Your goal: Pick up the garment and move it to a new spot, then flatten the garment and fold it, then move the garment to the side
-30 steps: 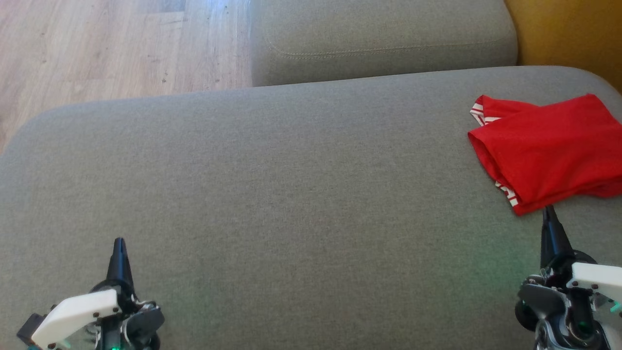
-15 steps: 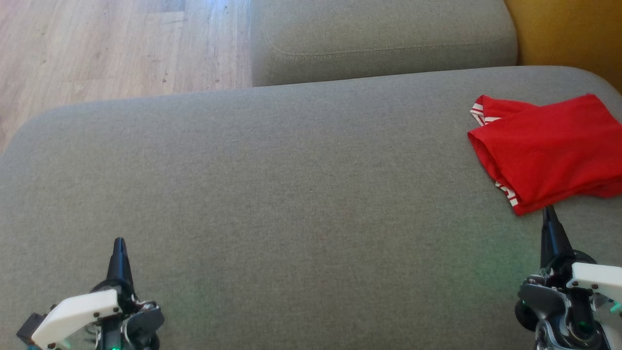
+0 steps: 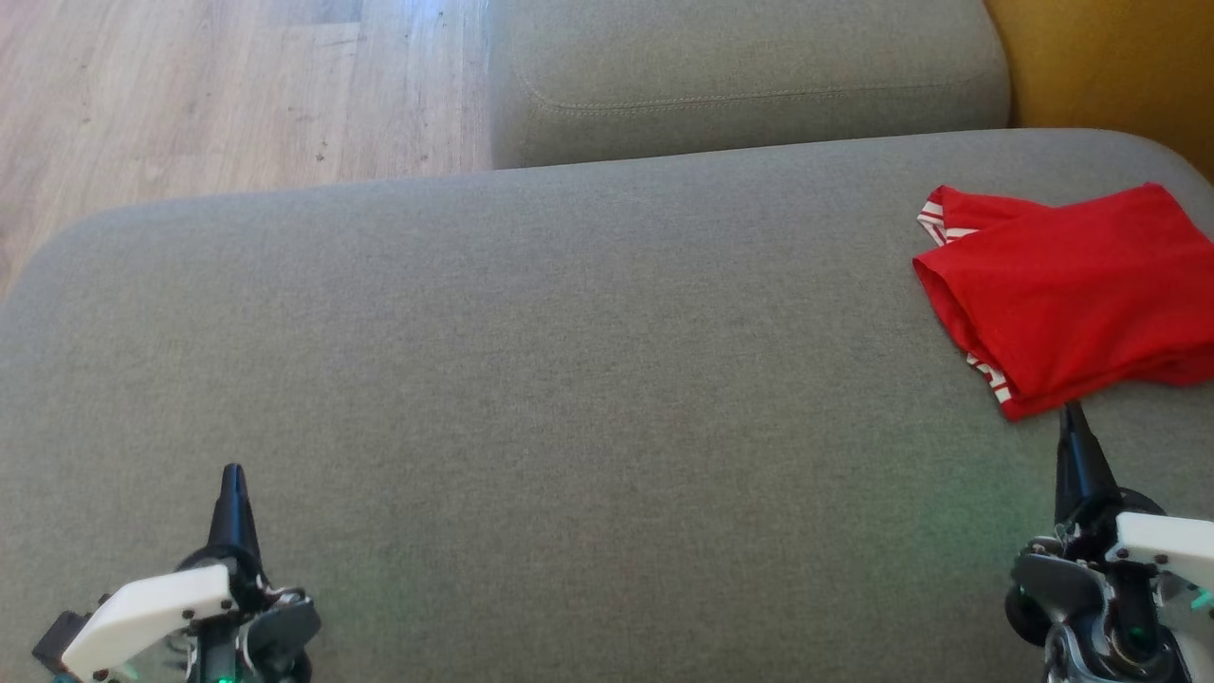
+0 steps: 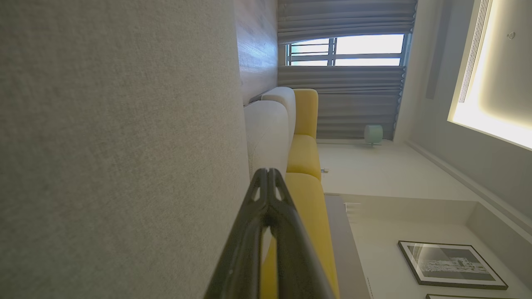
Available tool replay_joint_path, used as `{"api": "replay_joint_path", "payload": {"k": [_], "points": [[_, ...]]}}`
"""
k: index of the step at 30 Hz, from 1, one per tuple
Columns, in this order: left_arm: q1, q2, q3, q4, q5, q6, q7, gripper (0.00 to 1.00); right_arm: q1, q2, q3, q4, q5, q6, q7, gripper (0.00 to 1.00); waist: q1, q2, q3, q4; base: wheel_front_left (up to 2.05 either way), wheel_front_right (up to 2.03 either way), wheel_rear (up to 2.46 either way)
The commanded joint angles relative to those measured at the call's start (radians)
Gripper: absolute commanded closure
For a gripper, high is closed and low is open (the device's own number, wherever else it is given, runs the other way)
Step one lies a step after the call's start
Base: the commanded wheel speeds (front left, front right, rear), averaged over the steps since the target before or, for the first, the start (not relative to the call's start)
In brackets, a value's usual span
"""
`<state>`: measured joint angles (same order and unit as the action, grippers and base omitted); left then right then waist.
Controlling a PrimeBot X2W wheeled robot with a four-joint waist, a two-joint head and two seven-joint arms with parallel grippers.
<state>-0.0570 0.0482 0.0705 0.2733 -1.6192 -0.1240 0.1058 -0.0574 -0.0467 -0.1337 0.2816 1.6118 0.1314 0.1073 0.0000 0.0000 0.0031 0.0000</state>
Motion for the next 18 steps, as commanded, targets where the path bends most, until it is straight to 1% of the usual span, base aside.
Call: {"api": "replay_joint_path", "payload": {"k": [1, 18], "points": [[-0.051, 0.004, 0.041, -0.028, 0.009, -0.007, 0.006, 1.00, -0.051, -0.004, 0.020, -0.037, -0.003, -0.001, 0.006, 1.00, 0.0000, 0.0000, 0.000, 0.000, 0.00, 0.00, 0.00], [-0.051, 0.004, 0.042, -0.028, 0.010, -0.007, 0.006, 1.00, -0.051, -0.004, 0.020, -0.037, -0.003, -0.001, 0.006, 1.00, 0.0000, 0.0000, 0.000, 0.000, 0.00, 0.00, 0.00]]}}
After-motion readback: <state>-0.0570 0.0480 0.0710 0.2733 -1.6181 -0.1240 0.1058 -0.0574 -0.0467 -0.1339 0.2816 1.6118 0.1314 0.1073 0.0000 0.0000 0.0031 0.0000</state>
